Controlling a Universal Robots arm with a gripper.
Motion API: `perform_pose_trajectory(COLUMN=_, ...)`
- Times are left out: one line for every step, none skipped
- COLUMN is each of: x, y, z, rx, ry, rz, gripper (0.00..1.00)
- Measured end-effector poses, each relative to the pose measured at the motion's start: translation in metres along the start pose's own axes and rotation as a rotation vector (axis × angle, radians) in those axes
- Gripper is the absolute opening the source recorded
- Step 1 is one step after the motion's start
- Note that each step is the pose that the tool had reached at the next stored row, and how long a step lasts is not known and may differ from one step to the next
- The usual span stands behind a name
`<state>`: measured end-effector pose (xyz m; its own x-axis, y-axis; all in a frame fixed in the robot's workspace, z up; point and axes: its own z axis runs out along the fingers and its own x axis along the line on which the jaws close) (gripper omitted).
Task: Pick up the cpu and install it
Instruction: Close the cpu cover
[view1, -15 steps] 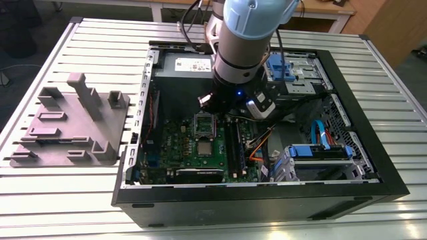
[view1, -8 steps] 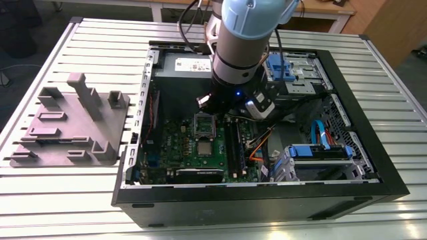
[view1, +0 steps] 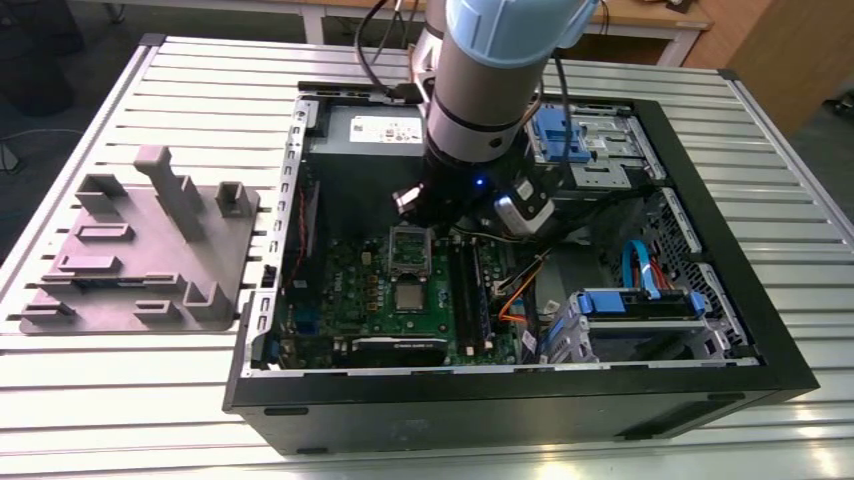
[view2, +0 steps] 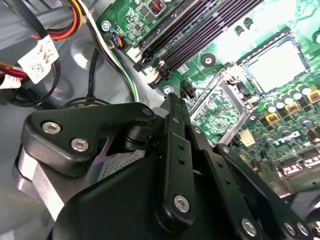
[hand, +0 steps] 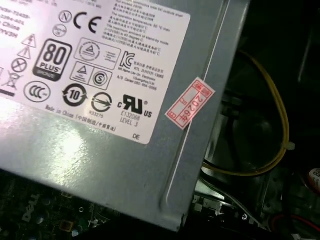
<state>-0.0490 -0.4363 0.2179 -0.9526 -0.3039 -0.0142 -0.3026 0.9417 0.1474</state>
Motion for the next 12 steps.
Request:
perform_pose_trajectory(x=0.0002, y=-0.0002, z=-0.001, rx=0.0, ry=-0.0001, rz=0.0, gripper=0.1)
perform_pose_trajectory(x=0.0002, y=-0.0003, z=-0.0011, rx=-0.0004, ry=-0.0003, rz=0.0, gripper=0.1)
perform_pose_trajectory(x=0.0002, y=-0.0003, z=-0.0012, rx=-0.0007, ry=-0.0005, rz=0.0, gripper=0.1)
perform_pose_trajectory(x=0.0001, y=-0.0004, z=-0.0013, rx=-0.0011, ry=-0.0005, rz=0.0, gripper=0.1)
perform_pose_trajectory(x=0.0001, y=-0.0004, z=-0.0013, rx=-0.0011, ry=-0.0005, rz=0.0, gripper=0.1)
perform_pose_trajectory(x=0.0001, y=-0.0004, z=-0.0013, rx=-0.0011, ry=-0.0005, rz=0.0, gripper=0.1)
perform_pose_trajectory(x=0.0002, y=-0.0004, z=-0.0013, rx=-0.0011, ry=-0.0004, rz=0.0, gripper=0.1)
perform_pose_trajectory(x=0.0002, y=-0.0004, z=-0.0013, rx=-0.001, ry=-0.0004, rz=0.0, gripper=0.1)
perform_pose_trajectory(x=0.0002, y=-0.0004, z=-0.0013, rx=-0.0012, ry=-0.0001, rz=-0.002, gripper=0.1)
perform_pose_trajectory(x=0.0002, y=-0.0004, z=-0.0014, rx=-0.0012, ry=0.0008, rz=-0.008, gripper=0.1)
perform_pose_trajectory(x=0.0001, y=-0.0004, z=-0.0014, rx=-0.0013, ry=0.0026, rz=-0.02, gripper=0.1)
perform_pose_trajectory(x=0.0002, y=-0.0004, z=-0.0014, rx=-0.0015, ry=0.0044, rz=-0.032, gripper=0.1)
